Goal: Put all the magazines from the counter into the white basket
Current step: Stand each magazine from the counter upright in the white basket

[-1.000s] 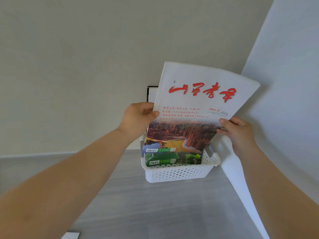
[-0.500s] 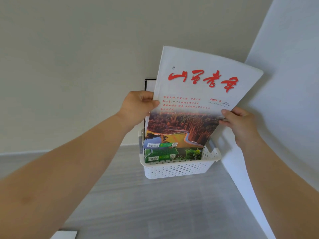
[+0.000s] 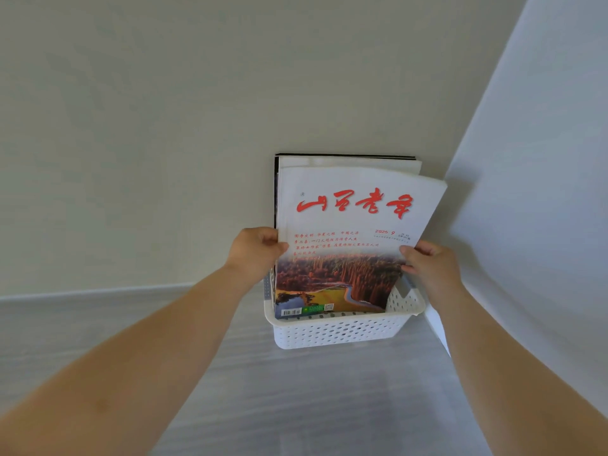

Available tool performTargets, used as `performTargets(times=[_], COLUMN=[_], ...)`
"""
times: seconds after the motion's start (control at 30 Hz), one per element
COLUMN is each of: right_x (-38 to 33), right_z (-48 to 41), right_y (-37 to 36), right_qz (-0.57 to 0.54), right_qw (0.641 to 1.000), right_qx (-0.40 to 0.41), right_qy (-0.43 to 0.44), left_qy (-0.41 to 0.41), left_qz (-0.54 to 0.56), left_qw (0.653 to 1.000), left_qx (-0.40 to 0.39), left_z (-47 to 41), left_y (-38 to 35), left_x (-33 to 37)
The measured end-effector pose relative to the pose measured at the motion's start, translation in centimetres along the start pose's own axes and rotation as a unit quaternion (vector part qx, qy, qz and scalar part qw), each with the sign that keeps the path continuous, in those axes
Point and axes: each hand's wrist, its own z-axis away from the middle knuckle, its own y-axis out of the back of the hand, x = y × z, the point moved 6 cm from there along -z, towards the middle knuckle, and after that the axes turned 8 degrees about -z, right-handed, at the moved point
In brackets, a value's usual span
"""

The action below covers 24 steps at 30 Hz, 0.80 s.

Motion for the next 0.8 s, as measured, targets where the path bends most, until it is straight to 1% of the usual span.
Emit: performTargets(times=[0.13,0.2,0.27,0.47,0.6,0.67,0.73,0.8], right_x=[-0.1,-0.2,-0.1,0.4,0.1,-0.4,-1.2,-1.6], right_z=[-0.3,-0.2,-0.2,0.3,1.1,2.1,3.8,6.3], right_y=[-0.6,-1.2,-1.8,-2.8,-2.0,-1.7,-1.7,-2.4], right_qz=[0.034,0.032,0.030,0.042,0.064,0.078,0.095,0.119], right_qw=[0.999,0.998,0.999,0.999,0.997,0.996,0.994,0.992], right_qx=[0.028,0.033,0.031,0.000,0.032,0.050,0.057,0.039], right_qy=[0.020,0.031,0.030,0.026,0.009,0.003,0.015,0.035], left_qy=[-0.003,-0.001,-0.004,-0.024,-0.017,-0.019,-0.029,-0.042], left_qz=[-0.026,-0.034,-0.043,-0.080,-0.074,-0.066,-0.040,-0.020], left_qw=[0.998,0.994,0.992,0.995,0.996,0.997,0.998,0.998], left_qx=[0.059,0.101,0.119,0.056,0.050,0.044,0.030,0.035], left_z=[-0.4,-0.5,-0.8,-1.2,-0.1,1.5,4.0,7.6], left_y=[0.1,0.7,1.1,0.5,1.6,2.9,4.5,6.8], left_x=[-0.2,-0.6,-0.7,-0.5,-0.8,-1.3,-2.3,-3.9])
